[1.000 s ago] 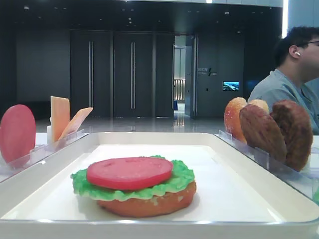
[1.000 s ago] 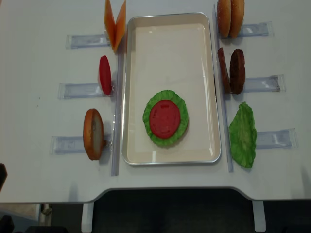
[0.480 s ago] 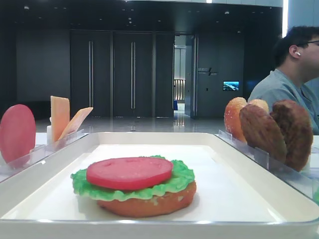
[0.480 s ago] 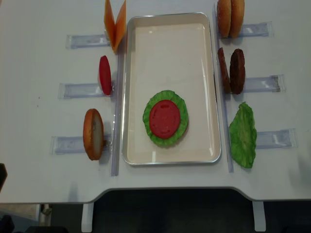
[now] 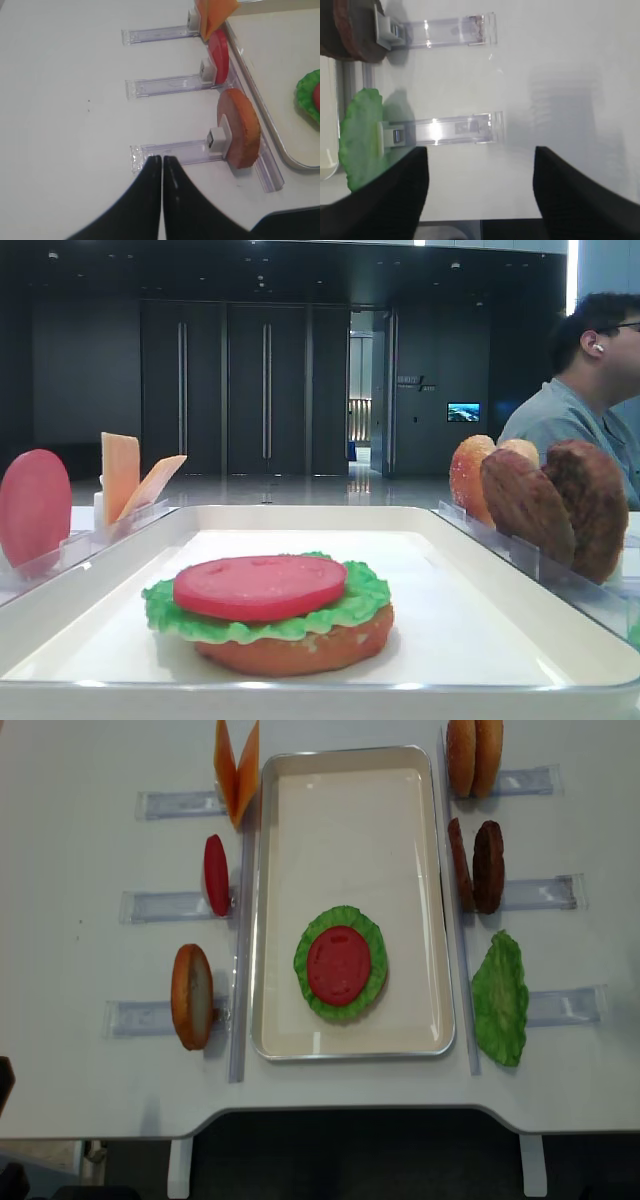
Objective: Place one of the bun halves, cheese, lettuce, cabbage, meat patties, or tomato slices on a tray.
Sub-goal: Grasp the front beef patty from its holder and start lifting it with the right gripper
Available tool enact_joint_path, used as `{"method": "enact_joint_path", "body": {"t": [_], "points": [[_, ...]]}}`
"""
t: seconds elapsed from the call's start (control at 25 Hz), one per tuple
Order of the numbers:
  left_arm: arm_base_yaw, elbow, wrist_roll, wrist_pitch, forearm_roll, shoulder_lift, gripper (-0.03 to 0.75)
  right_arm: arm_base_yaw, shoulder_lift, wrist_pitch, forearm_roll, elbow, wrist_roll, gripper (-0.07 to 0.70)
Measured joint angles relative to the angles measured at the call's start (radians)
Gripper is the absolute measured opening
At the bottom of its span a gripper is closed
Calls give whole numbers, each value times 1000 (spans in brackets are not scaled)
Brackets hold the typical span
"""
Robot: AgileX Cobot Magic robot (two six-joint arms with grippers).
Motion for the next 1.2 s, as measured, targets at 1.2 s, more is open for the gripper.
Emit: {"method": "enact_joint_path", "body": {"t": [1.2], "points": [[0, 0, 0, -1, 0, 0, 0, 0, 366, -77, -23, -303, -62, 434]]}}
